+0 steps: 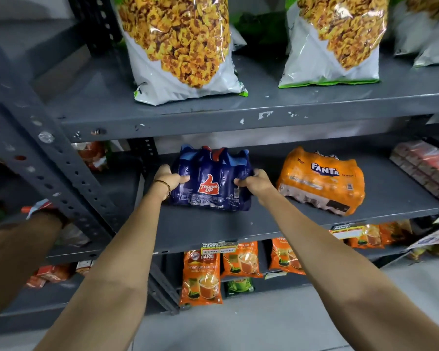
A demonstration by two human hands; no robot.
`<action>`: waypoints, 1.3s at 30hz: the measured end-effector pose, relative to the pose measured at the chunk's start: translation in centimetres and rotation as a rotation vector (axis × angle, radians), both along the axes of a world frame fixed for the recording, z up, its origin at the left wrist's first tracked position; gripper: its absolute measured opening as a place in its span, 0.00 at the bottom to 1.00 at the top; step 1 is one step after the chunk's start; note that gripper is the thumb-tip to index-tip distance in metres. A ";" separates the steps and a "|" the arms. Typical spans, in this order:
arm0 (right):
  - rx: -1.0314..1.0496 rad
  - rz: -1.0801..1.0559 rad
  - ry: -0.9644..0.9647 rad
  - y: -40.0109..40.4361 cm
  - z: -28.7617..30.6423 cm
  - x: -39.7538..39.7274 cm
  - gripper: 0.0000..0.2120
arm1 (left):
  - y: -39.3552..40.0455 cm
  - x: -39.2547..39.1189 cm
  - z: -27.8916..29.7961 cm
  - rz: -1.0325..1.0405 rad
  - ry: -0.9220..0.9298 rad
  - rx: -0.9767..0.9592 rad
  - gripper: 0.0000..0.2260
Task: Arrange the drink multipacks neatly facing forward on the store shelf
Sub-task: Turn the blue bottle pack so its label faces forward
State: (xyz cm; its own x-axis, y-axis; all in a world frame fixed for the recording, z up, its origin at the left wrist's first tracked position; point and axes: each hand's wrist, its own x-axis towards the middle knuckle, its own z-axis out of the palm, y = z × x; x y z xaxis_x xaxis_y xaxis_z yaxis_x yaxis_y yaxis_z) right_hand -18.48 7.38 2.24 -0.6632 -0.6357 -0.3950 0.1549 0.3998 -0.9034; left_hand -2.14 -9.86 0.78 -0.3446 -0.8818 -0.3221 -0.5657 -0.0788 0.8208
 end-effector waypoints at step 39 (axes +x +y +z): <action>-0.084 0.024 -0.404 1.6 5.4 3.4 0.29 | 11.1 4.4 2.1 0.252 0.189 -0.164 0.21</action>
State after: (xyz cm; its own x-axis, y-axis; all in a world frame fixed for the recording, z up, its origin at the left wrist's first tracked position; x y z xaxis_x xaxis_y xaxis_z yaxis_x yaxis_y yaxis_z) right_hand -15.08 9.01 7.63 -0.4503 -0.6902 -0.5665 0.4951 0.3350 -0.8017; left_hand 2.29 1.21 2.92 -0.1494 -0.9814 -0.1209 -0.3818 -0.0556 0.9226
